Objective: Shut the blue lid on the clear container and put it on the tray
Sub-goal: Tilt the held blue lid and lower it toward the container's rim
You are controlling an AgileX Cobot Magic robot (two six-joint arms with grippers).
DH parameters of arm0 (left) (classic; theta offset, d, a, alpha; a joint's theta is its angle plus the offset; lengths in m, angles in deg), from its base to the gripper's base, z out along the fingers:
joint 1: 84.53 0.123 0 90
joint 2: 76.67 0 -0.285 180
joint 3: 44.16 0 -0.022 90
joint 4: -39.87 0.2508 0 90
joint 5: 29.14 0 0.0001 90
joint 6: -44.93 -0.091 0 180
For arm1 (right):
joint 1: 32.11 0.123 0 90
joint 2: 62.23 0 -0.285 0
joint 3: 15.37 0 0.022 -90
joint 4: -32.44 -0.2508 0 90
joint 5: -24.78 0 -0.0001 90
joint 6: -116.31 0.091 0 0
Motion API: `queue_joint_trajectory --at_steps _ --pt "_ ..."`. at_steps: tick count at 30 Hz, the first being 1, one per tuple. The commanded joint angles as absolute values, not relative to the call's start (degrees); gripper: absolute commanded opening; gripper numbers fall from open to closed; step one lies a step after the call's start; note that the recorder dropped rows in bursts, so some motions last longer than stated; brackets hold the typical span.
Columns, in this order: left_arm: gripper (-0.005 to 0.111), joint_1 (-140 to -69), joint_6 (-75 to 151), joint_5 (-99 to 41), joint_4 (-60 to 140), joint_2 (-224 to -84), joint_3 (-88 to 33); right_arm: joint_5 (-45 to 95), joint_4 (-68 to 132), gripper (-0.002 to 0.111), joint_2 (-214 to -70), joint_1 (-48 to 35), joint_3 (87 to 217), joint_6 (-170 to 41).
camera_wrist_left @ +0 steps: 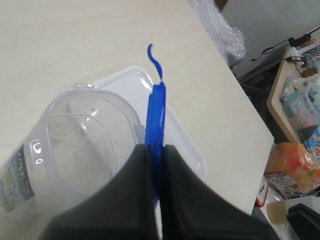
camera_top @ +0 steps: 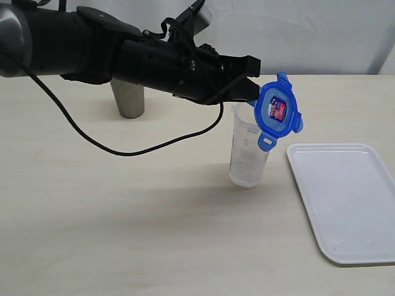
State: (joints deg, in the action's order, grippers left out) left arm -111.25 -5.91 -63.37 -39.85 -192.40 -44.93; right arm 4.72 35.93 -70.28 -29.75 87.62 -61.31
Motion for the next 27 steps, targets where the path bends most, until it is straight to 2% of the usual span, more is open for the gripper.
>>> queue_joint_trajectory --at_steps 1,27 --pt "0.000 -111.1 -5.9 -62.5 -40.1 -192.3 -45.3 5.0 35.8 0.004 -70.0 -29.9 87.4 -61.3" --pt "0.000 -108.4 -6.4 -68.4 -40.0 -192.9 -45.3 5.0 35.8 0.004 -70.0 -29.9 87.4 -61.3"
